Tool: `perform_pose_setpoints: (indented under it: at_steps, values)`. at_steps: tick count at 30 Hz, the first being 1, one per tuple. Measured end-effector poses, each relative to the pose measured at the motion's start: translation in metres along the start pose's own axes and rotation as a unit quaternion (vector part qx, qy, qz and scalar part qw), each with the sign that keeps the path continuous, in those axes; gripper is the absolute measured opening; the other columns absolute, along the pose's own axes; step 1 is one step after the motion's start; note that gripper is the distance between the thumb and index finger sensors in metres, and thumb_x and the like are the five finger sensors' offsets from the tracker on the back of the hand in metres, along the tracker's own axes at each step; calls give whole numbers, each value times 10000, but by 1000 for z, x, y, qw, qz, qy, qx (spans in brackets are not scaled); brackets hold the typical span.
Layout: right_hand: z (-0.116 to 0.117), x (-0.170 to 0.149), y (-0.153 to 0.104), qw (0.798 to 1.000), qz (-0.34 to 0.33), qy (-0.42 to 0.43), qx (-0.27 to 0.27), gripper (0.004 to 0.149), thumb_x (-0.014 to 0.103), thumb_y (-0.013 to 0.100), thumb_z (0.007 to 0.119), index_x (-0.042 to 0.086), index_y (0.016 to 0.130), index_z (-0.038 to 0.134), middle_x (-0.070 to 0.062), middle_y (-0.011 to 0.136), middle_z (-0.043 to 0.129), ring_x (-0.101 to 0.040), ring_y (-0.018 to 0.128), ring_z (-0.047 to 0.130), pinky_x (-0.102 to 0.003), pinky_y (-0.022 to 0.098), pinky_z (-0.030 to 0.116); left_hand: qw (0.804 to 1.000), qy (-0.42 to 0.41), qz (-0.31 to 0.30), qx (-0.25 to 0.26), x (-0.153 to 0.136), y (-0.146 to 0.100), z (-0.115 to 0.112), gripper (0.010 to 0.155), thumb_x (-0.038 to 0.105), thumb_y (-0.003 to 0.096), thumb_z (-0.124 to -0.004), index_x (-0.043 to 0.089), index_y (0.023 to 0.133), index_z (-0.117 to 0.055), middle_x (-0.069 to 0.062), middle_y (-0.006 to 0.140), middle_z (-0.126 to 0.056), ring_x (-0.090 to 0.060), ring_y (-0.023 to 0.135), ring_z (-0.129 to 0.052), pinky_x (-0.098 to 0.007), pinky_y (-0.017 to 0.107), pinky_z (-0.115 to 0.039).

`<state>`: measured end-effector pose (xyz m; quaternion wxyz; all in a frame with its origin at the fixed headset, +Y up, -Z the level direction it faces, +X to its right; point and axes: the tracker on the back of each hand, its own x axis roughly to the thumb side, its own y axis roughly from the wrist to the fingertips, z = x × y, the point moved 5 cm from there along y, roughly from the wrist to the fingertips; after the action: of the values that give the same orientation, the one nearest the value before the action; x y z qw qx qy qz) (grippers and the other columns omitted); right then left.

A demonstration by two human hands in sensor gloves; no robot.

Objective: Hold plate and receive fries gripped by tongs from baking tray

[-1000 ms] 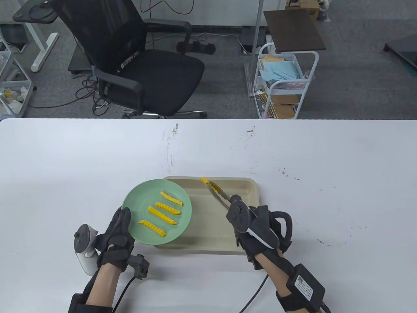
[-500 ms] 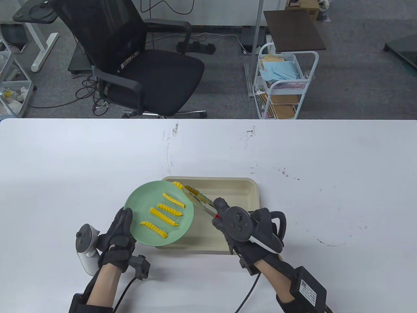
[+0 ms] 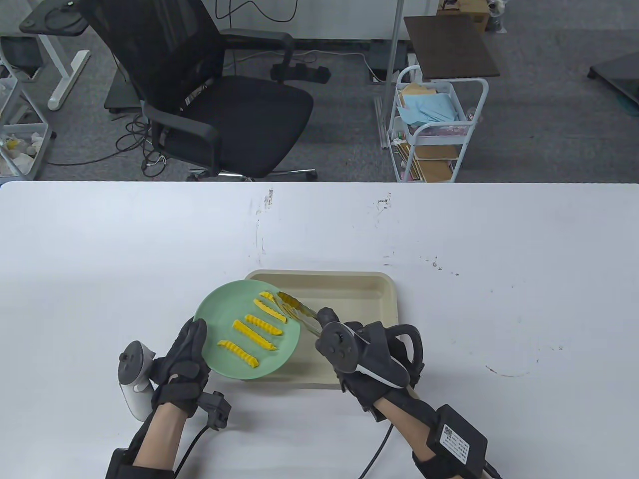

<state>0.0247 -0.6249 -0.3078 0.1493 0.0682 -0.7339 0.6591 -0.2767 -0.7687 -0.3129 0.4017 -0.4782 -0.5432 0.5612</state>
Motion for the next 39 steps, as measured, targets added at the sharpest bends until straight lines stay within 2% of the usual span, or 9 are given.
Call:
perform_pose_setpoints:
  at_steps: [5,9,13,16,20,24,30,39]
  values:
    - [-4,-16,-16,998,0,65,-13,718,599,388,740,186,972,680,-211,724,920,-238,188,1056,-449,110,890,1000,-6,-1,-2,0,0,-1,616,397,642,-467,20,1101,-304,-125,925,-648,-287,587,-877,-563,525,-697]
    - [-2,-52,-32,990,24,131,-50,772,635,379,731,174,993,645,-216,758,890,-255,230,1049,-458,135,879,1000,-4,-1,-1,0,0,0,619,401,642,-468,20,1101,-303,-126,926,-646,-288,588,-876,-564,526,-695]
    - [14,-95,-41,986,76,146,-35,848,656,349,785,164,1014,598,-200,778,861,-252,258,1038,-456,151,872,1000,-6,-3,-4,0,0,-1,637,434,643,-484,20,1100,-328,-129,913,-663,-291,562,-877,-564,516,-699]
    - [25,-121,-45,982,105,151,-34,903,608,339,849,139,1034,515,-180,803,825,-251,281,1028,-458,170,865,1000,-2,-4,-9,0,1,-2,631,436,643,-480,21,1099,-348,-125,904,-682,-281,545,-886,-556,506,-710]
    - [27,-157,-53,976,158,138,-65,887,565,354,850,134,1037,484,-190,837,786,-266,329,1024,-468,192,861,1000,0,-4,-9,0,1,-3,623,434,644,-475,29,1100,-349,-125,903,-679,-278,552,-882,-554,514,-704]
    - [30,-196,-64,962,228,125,-84,834,571,374,813,137,1028,530,-205,842,775,-277,355,1020,-474,217,855,1000,11,-6,-9,1,1,-4,618,430,643,-480,25,1095,-365,-138,878,-687,-276,543,-885,-556,513,-704]
    - [52,-244,-71,939,321,109,-52,835,581,377,800,134,1028,528,-214,839,767,-272,350,1011,-470,220,848,1000,9,-4,-20,-1,1,-9,617,428,644,-479,24,1095,-362,-140,879,-687,-279,543,-885,-558,511,-705]
    - [78,-264,-67,932,356,69,12,838,590,381,788,137,1032,517,-213,846,760,-264,365,1007,-463,230,849,1000,25,7,0,-4,1,-6,595,414,642,-488,15,1078,-417,-142,810,-742,-275,481,-910,-566,506,-710]
